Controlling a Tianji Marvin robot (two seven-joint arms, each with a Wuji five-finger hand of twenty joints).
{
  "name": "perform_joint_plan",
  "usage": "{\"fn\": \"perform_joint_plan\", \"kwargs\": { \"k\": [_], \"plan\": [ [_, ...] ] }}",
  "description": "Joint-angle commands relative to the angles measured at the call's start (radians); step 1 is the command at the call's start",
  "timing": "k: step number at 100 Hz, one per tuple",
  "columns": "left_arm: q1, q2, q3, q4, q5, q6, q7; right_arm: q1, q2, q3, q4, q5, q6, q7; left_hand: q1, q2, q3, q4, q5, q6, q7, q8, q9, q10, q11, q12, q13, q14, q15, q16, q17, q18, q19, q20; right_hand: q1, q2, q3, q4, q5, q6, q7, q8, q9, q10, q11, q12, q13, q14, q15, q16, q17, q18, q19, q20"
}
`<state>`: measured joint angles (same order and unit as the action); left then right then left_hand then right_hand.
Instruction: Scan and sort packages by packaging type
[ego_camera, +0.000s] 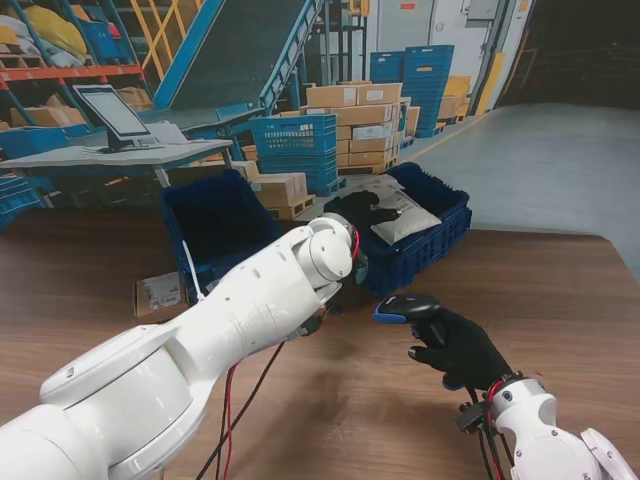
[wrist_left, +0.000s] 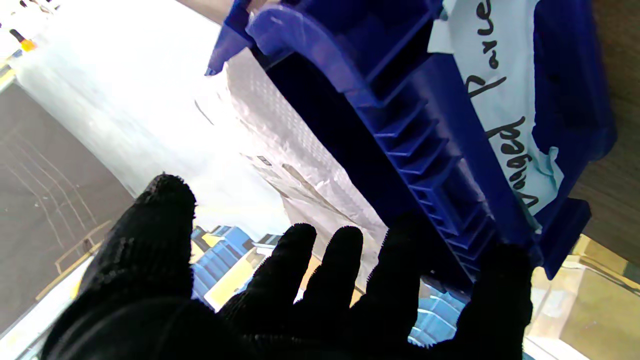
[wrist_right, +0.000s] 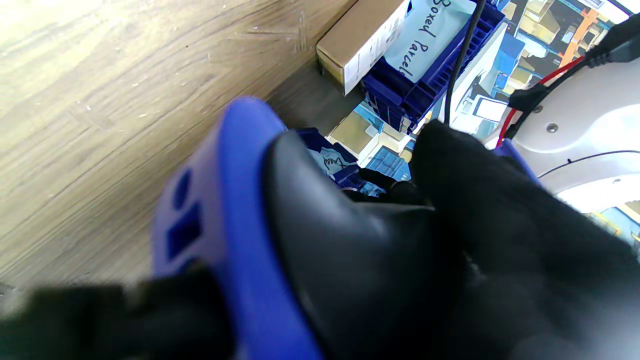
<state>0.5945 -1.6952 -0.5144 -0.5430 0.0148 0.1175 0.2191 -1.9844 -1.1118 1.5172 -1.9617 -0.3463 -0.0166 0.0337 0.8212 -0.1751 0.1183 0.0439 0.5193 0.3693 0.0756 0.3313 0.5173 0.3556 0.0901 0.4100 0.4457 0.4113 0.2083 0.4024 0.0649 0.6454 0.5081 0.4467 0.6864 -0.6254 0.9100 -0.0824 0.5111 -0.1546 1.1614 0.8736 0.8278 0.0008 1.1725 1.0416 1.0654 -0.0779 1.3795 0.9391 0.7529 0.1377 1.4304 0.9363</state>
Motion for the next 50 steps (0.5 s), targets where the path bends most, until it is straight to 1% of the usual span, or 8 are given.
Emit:
{"fn": "perform_joint_plan", "kwargs": {
  "k": [1,12,30,50],
  "plan": [
    [0.002,0.007,0.008,-0.043,0.006,-0.002,-0.03,-0.009,-0.009,-0.001,-0.008,0.0,-0.004,0.011,0.025,0.019,-0.007,0.022,0.018,-0.02,0.013,0.006,0.009,-0.011,0.002,0.0,-0.021,-0.021,-0.021,-0.009,-0.022,-0.156,0.016,0.005,0.08,0.012,0.051,-0.003,0.009,-0.061,0.0,0.009,0.02,0.025,0.009,0.021,0.061,-0.063,0.058,0.043,0.003,0.002,0.015,0.016],
    [0.02,0.043,0.013,-0.109,0.022,0.013,-0.031,-0.012,-0.009,0.001,-0.013,-0.003,-0.003,0.01,0.024,0.02,-0.005,0.021,0.019,-0.02,0.013,0.006,0.009,-0.012,0.002,-0.001,-0.027,-0.019,-0.02,-0.008,-0.022,-0.154,0.012,0.004,0.08,0.012,0.051,-0.003,0.009,-0.061,0.0,0.009,0.02,0.025,0.009,0.021,0.061,-0.063,0.058,0.043,0.003,0.002,0.015,0.016],
    [0.038,0.102,0.006,-0.231,0.052,0.069,-0.029,-0.012,-0.01,-0.005,-0.018,-0.007,0.001,0.003,0.021,0.02,-0.005,0.02,0.018,-0.022,0.013,0.007,0.009,-0.012,0.002,-0.002,-0.029,-0.017,-0.02,-0.008,-0.024,-0.153,0.007,0.003,0.079,0.013,0.051,-0.002,0.009,-0.061,0.0,0.009,0.019,0.025,0.009,0.021,0.062,-0.064,0.059,0.043,0.003,0.002,0.015,0.016],
    [0.064,0.168,-0.024,-0.357,0.083,0.132,-0.033,-0.008,-0.012,-0.015,-0.034,-0.016,0.01,-0.009,0.021,0.021,-0.004,0.019,0.018,-0.021,0.013,0.007,0.009,-0.013,0.002,-0.002,-0.03,-0.016,-0.019,-0.006,-0.023,-0.153,0.004,0.005,0.08,0.012,0.05,-0.003,0.009,-0.061,0.0,0.009,0.02,0.025,0.009,0.021,0.063,-0.064,0.059,0.043,0.004,0.003,0.015,0.016]
  ]
}}
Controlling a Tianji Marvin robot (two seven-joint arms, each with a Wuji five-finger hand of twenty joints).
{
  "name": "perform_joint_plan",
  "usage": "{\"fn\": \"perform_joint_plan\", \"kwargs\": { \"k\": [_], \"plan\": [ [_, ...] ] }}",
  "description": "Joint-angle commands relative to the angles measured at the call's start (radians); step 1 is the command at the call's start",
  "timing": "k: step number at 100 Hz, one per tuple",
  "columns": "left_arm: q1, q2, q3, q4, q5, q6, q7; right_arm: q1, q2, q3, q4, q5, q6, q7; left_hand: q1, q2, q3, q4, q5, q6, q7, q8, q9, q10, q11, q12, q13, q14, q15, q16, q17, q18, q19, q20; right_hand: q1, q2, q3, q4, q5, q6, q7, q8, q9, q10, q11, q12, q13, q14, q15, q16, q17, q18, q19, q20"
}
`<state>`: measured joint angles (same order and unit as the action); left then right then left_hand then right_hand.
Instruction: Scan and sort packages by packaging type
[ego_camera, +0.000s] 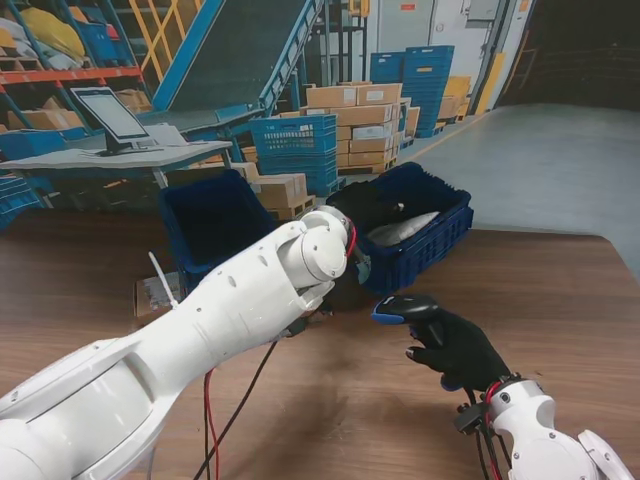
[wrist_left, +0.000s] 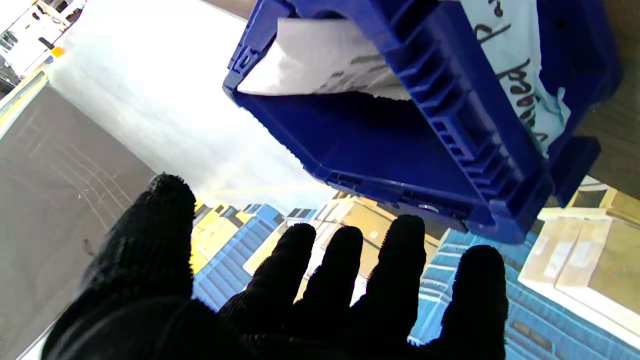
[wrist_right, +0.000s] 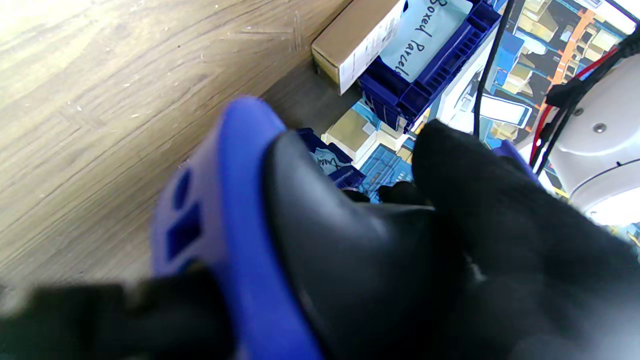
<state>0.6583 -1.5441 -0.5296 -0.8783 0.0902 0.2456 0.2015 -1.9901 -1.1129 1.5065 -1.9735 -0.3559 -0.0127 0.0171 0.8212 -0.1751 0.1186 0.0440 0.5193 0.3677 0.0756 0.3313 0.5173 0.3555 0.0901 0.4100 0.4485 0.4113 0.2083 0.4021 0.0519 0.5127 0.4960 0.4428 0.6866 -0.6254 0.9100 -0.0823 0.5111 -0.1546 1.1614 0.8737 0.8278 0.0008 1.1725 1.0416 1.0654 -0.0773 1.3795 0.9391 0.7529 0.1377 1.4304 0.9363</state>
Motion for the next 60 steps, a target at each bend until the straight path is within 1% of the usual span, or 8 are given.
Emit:
{"fn": "perform_joint_plan", "kwargs": {
  "k": [1,34,60],
  "plan": [
    [0.003,0.02,-0.011,-0.029,0.009,0.007,-0.015,-0.002,-0.011,-0.005,-0.023,-0.007,0.007,0.007,0.021,0.021,-0.004,0.019,0.019,-0.019,0.013,0.007,0.01,-0.012,0.002,-0.002,-0.033,-0.016,-0.019,-0.006,-0.01,-0.02,0.016,0.009,0.079,0.013,0.05,-0.003,0.009,-0.061,0.0,0.009,0.02,0.025,0.009,0.021,0.063,-0.064,0.059,0.043,0.004,0.003,0.015,0.016],
    [0.083,0.144,-0.079,-0.24,0.092,0.074,-0.071,0.006,-0.012,-0.024,-0.039,-0.028,0.017,-0.006,0.018,0.022,-0.005,0.018,0.017,-0.019,0.012,0.007,0.008,-0.012,0.002,-0.003,-0.036,-0.013,-0.02,-0.006,-0.009,-0.019,0.013,0.011,0.08,0.012,0.05,-0.002,0.009,-0.061,0.0,0.009,0.02,0.025,0.009,0.021,0.062,-0.066,0.059,0.042,0.005,0.002,0.015,0.016],
    [0.19,0.25,-0.155,-0.404,0.179,0.076,-0.156,0.013,-0.013,-0.034,-0.053,-0.043,0.029,-0.02,0.014,0.027,-0.009,0.017,0.012,-0.019,0.01,0.006,0.003,-0.013,0.0,-0.005,-0.041,-0.013,-0.023,-0.007,-0.01,-0.021,0.011,0.013,0.08,0.013,0.05,-0.002,0.009,-0.061,0.0,0.009,0.02,0.026,0.009,0.021,0.062,-0.065,0.059,0.042,0.004,0.002,0.015,0.016]
  ]
}}
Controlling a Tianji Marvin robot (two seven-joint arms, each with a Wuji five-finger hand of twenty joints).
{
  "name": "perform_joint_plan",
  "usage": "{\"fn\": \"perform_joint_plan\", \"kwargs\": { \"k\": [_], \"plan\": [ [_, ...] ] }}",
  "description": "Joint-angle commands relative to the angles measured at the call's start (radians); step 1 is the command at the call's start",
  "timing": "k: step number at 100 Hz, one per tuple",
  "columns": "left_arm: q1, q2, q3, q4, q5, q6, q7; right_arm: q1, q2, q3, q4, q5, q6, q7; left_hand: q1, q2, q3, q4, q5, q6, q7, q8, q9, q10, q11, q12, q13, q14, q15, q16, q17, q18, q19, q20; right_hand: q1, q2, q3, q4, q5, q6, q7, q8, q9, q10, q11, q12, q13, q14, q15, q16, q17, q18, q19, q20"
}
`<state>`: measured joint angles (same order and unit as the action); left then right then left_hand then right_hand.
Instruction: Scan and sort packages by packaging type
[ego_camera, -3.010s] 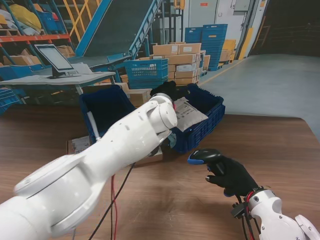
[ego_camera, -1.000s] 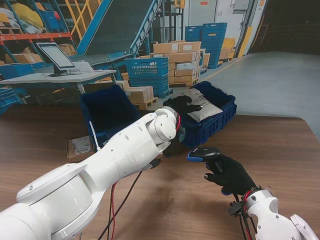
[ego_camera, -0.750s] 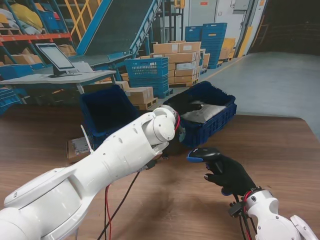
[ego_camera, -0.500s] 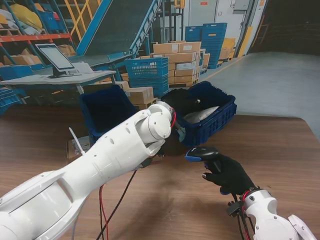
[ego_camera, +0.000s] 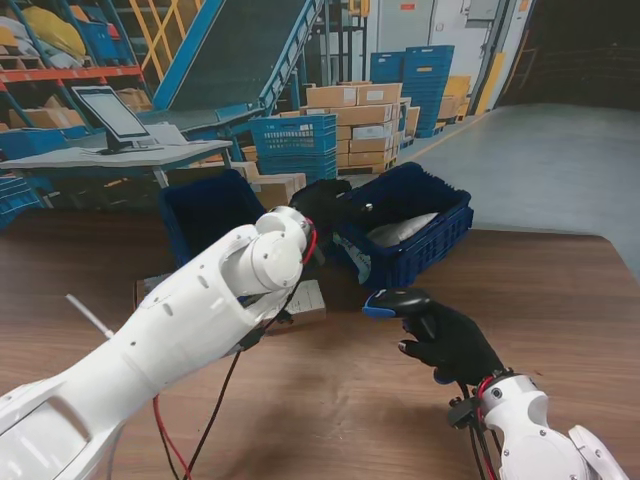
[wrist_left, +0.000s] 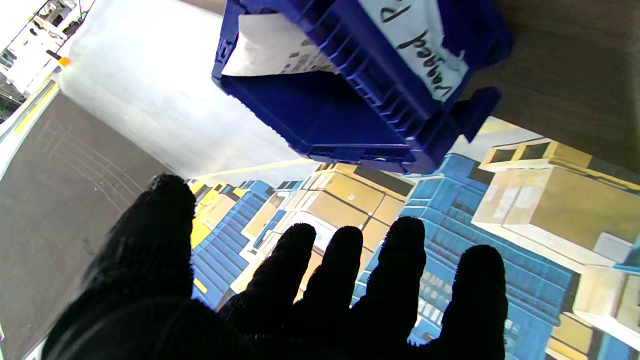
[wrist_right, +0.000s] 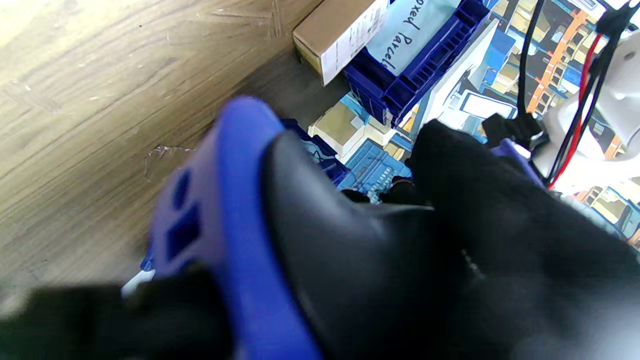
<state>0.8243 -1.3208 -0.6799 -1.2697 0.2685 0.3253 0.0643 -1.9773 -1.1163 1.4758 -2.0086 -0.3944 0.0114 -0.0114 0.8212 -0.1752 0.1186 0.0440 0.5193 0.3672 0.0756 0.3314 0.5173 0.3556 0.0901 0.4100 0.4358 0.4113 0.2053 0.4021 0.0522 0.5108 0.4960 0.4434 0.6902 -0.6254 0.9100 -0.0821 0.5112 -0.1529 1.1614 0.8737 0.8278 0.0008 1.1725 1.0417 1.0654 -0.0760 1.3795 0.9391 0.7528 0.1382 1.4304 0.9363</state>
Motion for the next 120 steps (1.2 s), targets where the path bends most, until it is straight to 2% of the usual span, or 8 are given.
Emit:
{"fn": "perform_joint_plan", "kwargs": {
  "k": [1,18,38,56,79,120],
  "plan": [
    [0.029,0.03,-0.008,-0.018,0.005,-0.004,-0.022,0.0,-0.01,-0.004,-0.019,-0.005,0.005,0.008,0.014,0.027,-0.009,0.017,0.011,-0.019,0.01,0.006,0.002,-0.013,0.0,-0.005,-0.03,-0.013,-0.02,-0.007,-0.011,-0.019,0.011,0.013,0.076,0.013,0.05,-0.002,0.009,-0.063,0.0,0.009,0.02,0.026,0.009,0.021,0.062,-0.066,0.059,0.042,0.004,0.002,0.015,0.016],
    [0.106,0.08,-0.059,-0.09,0.051,-0.031,-0.068,0.005,-0.011,-0.013,-0.021,-0.013,0.005,0.001,0.013,0.03,-0.011,0.017,0.009,-0.019,0.009,0.006,-0.001,-0.012,-0.001,-0.006,-0.033,-0.014,-0.021,-0.008,-0.011,-0.02,0.011,0.014,0.075,0.013,0.049,-0.003,0.009,-0.062,0.0,0.009,0.021,0.025,0.009,0.021,0.063,-0.066,0.059,0.042,0.004,0.002,0.015,0.016],
    [0.161,0.121,-0.095,-0.123,0.085,-0.069,-0.131,0.012,-0.012,-0.022,-0.016,-0.014,0.0,-0.007,0.012,0.035,-0.016,0.017,0.0,-0.02,0.007,0.004,-0.013,-0.013,-0.004,-0.008,-0.044,-0.012,-0.026,-0.01,-0.017,-0.022,0.007,0.014,0.077,0.011,0.05,-0.002,0.009,-0.062,0.0,0.009,0.021,0.026,0.009,0.021,0.063,-0.066,0.059,0.042,0.007,0.003,0.015,0.016],
    [0.178,0.132,-0.1,-0.097,0.095,-0.093,-0.152,0.019,-0.012,-0.028,-0.009,-0.011,-0.004,-0.009,0.007,0.033,-0.021,0.016,-0.007,-0.019,0.004,0.003,-0.029,-0.011,-0.008,-0.011,-0.055,-0.013,-0.029,-0.012,-0.021,-0.024,0.003,0.013,0.076,0.012,0.05,-0.002,0.009,-0.062,0.0,0.009,0.021,0.025,0.009,0.021,0.064,-0.067,0.059,0.042,0.007,0.003,0.016,0.016],
    [0.191,0.134,-0.101,-0.052,0.078,-0.126,-0.158,0.021,-0.012,-0.032,-0.003,-0.005,-0.007,-0.009,-0.004,0.032,-0.026,0.016,-0.019,-0.017,0.001,0.002,-0.062,-0.005,-0.015,-0.016,-0.08,-0.012,-0.038,-0.015,-0.032,-0.026,-0.008,0.011,0.076,0.012,0.05,-0.002,0.009,-0.062,0.0,0.009,0.021,0.026,0.009,0.021,0.064,-0.068,0.059,0.042,0.007,0.002,0.016,0.015],
    [0.24,0.159,-0.113,-0.036,0.107,-0.18,-0.194,0.023,-0.012,-0.036,0.005,0.01,-0.013,-0.007,-0.019,0.032,-0.033,0.015,-0.049,-0.011,-0.007,-0.001,-0.111,0.0,-0.024,-0.027,-0.12,-0.011,-0.055,-0.024,-0.048,-0.032,-0.034,0.006,0.078,0.012,0.05,-0.002,0.009,-0.061,0.0,0.009,0.021,0.028,0.01,0.022,0.065,-0.068,0.061,0.043,0.009,0.001,0.017,0.016]
  ]
}}
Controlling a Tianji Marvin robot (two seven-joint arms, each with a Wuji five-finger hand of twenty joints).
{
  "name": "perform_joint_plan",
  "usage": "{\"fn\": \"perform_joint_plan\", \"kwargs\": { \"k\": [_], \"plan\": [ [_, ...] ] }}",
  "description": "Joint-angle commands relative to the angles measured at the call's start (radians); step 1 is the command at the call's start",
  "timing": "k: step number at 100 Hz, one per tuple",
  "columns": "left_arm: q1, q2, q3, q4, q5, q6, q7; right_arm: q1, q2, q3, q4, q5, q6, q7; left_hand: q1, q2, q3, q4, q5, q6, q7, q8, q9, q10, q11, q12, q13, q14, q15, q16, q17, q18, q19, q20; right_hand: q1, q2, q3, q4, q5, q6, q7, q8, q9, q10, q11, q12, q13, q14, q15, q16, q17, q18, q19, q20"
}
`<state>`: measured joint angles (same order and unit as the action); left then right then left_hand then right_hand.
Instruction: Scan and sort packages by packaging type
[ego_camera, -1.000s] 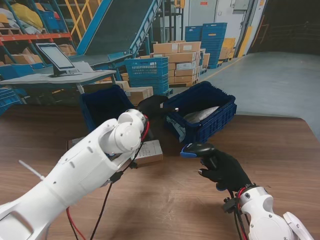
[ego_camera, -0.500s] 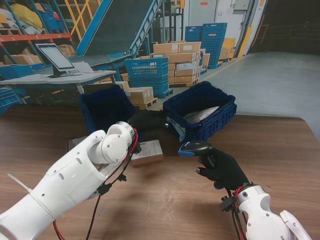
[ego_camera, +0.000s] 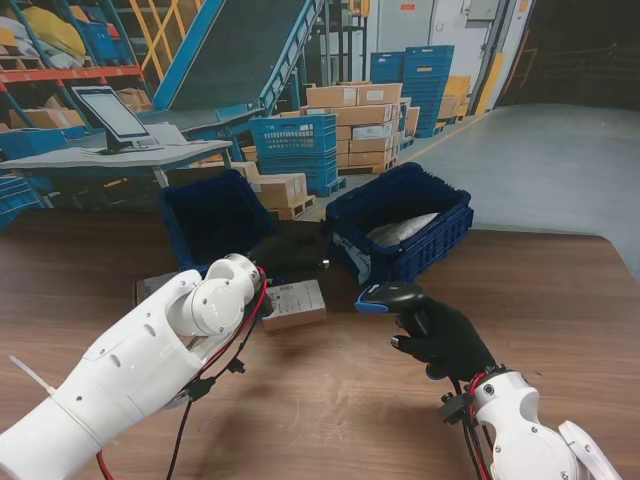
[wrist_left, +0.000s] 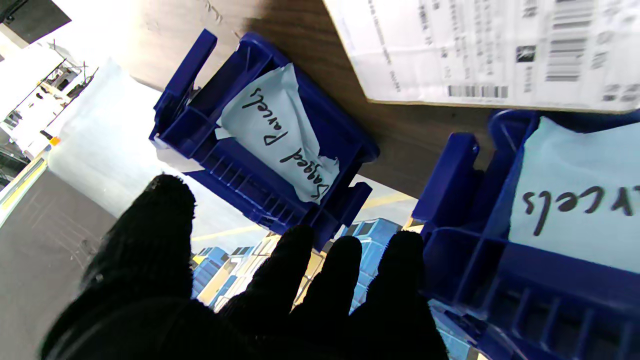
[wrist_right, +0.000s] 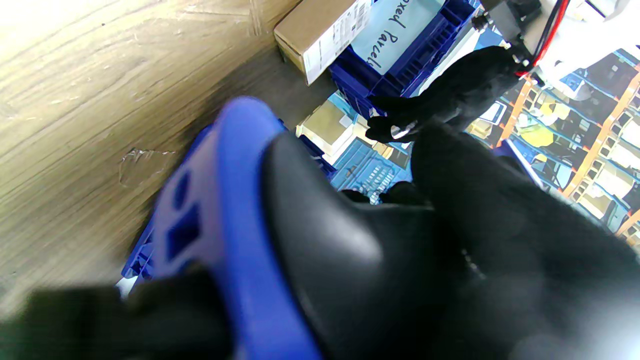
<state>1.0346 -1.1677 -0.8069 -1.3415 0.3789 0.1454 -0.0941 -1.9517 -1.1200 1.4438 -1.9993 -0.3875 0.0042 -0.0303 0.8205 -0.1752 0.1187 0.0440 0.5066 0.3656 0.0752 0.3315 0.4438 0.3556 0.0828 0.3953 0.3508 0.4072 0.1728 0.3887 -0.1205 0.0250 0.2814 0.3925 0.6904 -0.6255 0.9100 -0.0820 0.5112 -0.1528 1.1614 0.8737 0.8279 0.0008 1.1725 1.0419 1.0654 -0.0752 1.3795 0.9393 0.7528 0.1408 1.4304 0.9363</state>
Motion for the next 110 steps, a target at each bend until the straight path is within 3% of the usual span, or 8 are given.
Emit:
{"fn": "perform_joint_plan", "kwargs": {
  "k": [1,32,71,110],
  "plan": [
    [0.03,0.007,0.015,0.037,-0.003,-0.001,-0.036,-0.002,-0.009,-0.004,-0.004,0.003,-0.006,0.012,-0.019,0.033,-0.033,0.015,-0.039,-0.009,-0.008,-0.001,-0.04,0.0,-0.017,-0.013,-0.036,-0.006,-0.023,-0.011,0.124,0.453,0.179,0.057,0.077,0.013,0.05,-0.002,0.009,-0.061,0.0,0.009,0.021,0.028,0.01,0.021,0.065,-0.069,0.061,0.043,0.009,-0.002,0.017,0.016],
    [0.038,0.016,0.033,0.072,0.006,-0.031,-0.06,0.004,-0.009,-0.01,0.01,0.026,-0.015,0.015,-0.049,0.035,-0.048,0.009,-0.078,-0.002,-0.018,-0.005,-0.095,0.0,-0.027,-0.023,-0.079,-0.001,-0.043,-0.021,0.106,0.448,0.148,0.055,0.078,0.014,0.049,-0.002,0.009,-0.059,0.0,0.009,0.021,0.03,0.01,0.022,0.066,-0.069,0.063,0.043,0.01,0.0,0.019,0.016],
    [0.101,0.04,0.01,0.037,0.034,-0.052,-0.091,0.004,-0.011,-0.01,0.013,0.03,-0.014,0.011,-0.037,0.042,-0.046,0.008,-0.07,-0.002,-0.014,-0.004,-0.083,0.003,-0.022,-0.028,-0.073,0.0,-0.039,-0.02,0.115,0.449,0.135,0.066,0.078,0.014,0.048,-0.001,0.009,-0.059,-0.001,0.009,0.021,0.03,0.01,0.022,0.066,-0.069,0.064,0.043,0.011,-0.002,0.019,0.015],
    [0.107,0.047,0.051,0.071,0.074,-0.071,-0.093,0.0,-0.014,-0.013,0.01,0.025,-0.016,-0.006,-0.032,0.049,-0.048,0.008,-0.076,-0.003,-0.015,-0.006,-0.095,0.015,-0.03,-0.044,-0.084,0.0,-0.043,-0.024,0.113,0.445,0.129,0.073,0.078,0.015,0.047,-0.001,0.01,-0.059,-0.001,0.01,0.021,0.029,0.01,0.022,0.066,-0.068,0.065,0.043,0.01,0.0,0.02,0.016]
  ]
}}
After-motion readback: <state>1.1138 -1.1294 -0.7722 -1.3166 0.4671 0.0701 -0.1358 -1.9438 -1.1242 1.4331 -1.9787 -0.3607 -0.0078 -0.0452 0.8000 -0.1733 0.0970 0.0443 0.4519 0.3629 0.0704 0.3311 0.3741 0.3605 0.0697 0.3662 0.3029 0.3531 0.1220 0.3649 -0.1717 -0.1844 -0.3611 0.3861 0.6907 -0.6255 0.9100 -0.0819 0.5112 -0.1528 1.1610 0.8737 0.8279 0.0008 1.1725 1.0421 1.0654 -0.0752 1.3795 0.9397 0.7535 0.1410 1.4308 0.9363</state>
